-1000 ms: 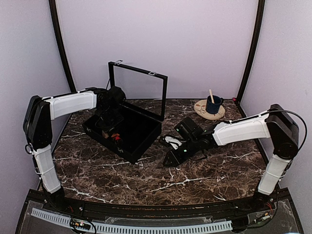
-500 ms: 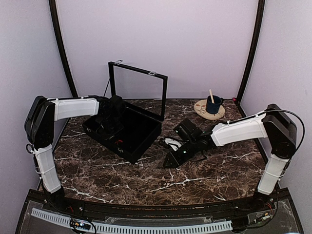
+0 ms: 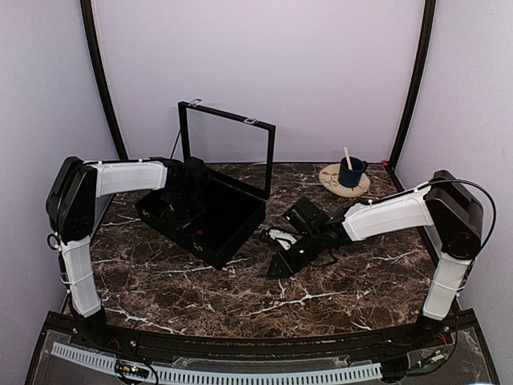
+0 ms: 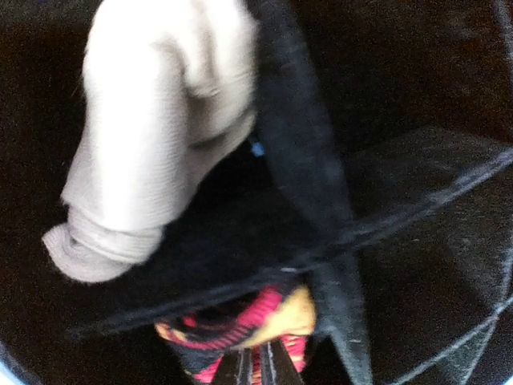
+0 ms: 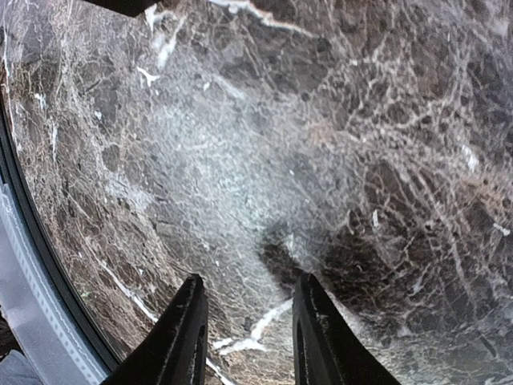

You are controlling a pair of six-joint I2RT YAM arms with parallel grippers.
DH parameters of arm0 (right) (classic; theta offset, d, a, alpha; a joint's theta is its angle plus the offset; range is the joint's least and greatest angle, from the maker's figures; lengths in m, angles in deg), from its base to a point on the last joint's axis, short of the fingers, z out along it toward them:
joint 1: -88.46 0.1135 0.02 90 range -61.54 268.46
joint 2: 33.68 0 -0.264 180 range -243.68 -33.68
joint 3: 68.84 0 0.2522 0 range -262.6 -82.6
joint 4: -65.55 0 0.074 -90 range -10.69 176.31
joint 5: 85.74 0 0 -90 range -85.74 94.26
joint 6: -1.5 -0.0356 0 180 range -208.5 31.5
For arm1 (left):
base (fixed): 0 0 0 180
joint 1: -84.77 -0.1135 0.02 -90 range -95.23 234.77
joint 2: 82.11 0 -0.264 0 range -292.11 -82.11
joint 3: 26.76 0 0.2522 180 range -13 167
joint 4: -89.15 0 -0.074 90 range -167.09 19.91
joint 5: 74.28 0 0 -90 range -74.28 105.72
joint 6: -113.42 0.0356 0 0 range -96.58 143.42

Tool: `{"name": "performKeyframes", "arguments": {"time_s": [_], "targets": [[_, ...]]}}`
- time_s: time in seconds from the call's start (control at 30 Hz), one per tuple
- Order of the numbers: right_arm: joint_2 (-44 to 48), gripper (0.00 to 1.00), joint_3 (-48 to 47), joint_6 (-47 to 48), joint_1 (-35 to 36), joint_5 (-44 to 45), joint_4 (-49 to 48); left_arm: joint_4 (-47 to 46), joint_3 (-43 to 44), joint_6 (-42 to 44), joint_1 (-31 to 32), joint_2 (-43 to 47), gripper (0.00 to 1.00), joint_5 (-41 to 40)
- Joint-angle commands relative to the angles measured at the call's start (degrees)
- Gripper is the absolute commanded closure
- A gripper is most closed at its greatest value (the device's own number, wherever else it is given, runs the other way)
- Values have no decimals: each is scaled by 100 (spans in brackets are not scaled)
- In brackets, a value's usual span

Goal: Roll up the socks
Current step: Adjust the sock in the storage box, then reset both arms

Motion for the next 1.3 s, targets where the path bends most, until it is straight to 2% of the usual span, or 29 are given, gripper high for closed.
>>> {"name": "performKeyframes", "arguments": {"time_s": [0.0, 0.2, 0.43, 0.5, 0.73, 0.87, 0.97, 1.0, 1.03, 1.27], "targets": [[-76, 66, -244, 108, -26, -23, 13, 331, 566, 252, 15, -38, 92, -229], [-111, 66, -401, 150, -27, 50, 91, 615, 1190, 431, 3, -32, 91, -370], [-18, 66, -515, 121, -27, 265, 184, 602, 1251, 677, 11, 346, 90, -680], [34, 66, -563, 91, -24, 414, 242, 414, 1068, 854, 6, 636, 90, -901], [364, 66, -646, -59, -31, 1342, 469, -917, -553, 1890, 2, 2277, 84, -1814], [615, 66, -788, -146, -41, 2113, 599, -1711, -1541, 2699, 6, 3324, 65, -2100], [844, 66, -861, -315, -110, 3033, 744, -2070, -2199, 3167, -1, 4181, 49, -2421], [927, 66, -873, -391, -151, 3366, 807, -2153, -2401, 3316, -7, 4447, 11, -2518], [1030, 66, -859, -516, -202, 3731, 850, -2297, -2589, 3524, -3, 4704, 6, -2592], [2393, 63, -90, -970, -808, 5467, 697, -2210, -3624, 3946, -26, 6168, 2, -3069]]}}
